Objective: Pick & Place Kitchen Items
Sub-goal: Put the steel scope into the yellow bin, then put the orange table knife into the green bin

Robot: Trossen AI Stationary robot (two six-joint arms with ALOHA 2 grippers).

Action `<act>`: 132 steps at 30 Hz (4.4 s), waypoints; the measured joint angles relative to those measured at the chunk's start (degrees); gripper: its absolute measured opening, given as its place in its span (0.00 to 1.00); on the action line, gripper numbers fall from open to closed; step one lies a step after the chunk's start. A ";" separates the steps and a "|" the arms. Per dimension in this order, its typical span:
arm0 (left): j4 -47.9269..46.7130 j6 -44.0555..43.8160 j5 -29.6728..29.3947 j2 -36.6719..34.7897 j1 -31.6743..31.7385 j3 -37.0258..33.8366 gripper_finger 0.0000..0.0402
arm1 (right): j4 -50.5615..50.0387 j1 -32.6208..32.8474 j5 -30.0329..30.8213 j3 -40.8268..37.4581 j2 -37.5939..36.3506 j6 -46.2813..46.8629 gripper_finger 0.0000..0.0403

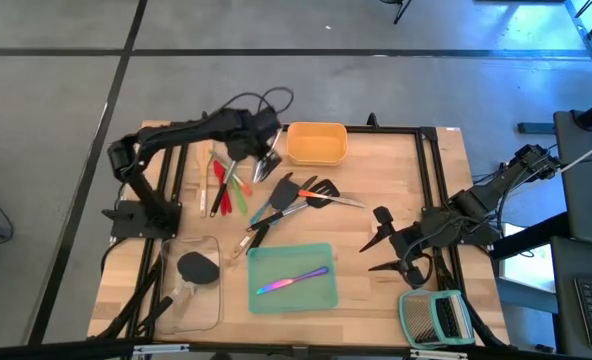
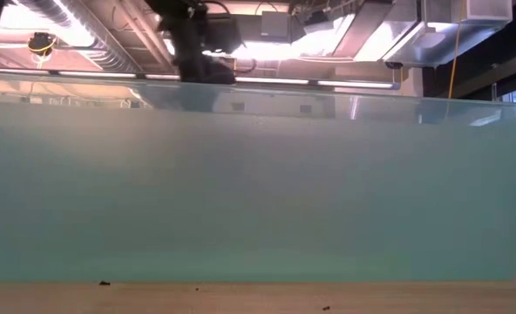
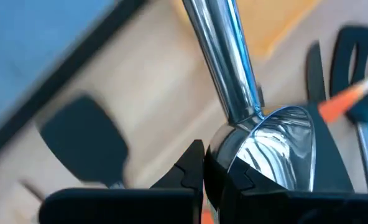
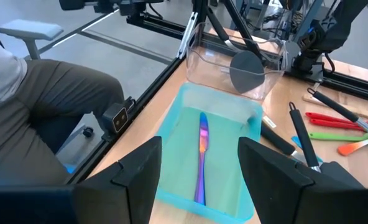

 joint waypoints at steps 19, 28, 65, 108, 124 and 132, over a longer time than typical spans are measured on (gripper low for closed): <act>-0.21 32.81 4.51 29.94 6.49 39.96 0.01 | -4.27 3.37 0.11 0.00 0.33 3.60 0.54; -1.87 36.32 14.33 35.03 7.44 41.41 0.01 | -4.31 4.07 1.09 0.00 0.35 3.46 0.54; -5.93 32.51 11.69 41.54 6.67 42.32 0.14 | -4.75 4.00 3.15 0.00 0.33 3.16 0.54; -31.69 17.70 17.41 29.02 -21.98 49.47 0.42 | -4.56 4.00 3.15 0.00 0.33 5.49 0.54; -26.93 6.74 -7.53 29.04 -42.61 49.47 0.24 | -5.16 4.02 2.99 0.00 0.33 7.53 0.54; -20.51 3.47 -18.82 29.06 -51.35 49.47 0.20 | -5.08 4.02 2.99 0.00 0.33 7.53 0.54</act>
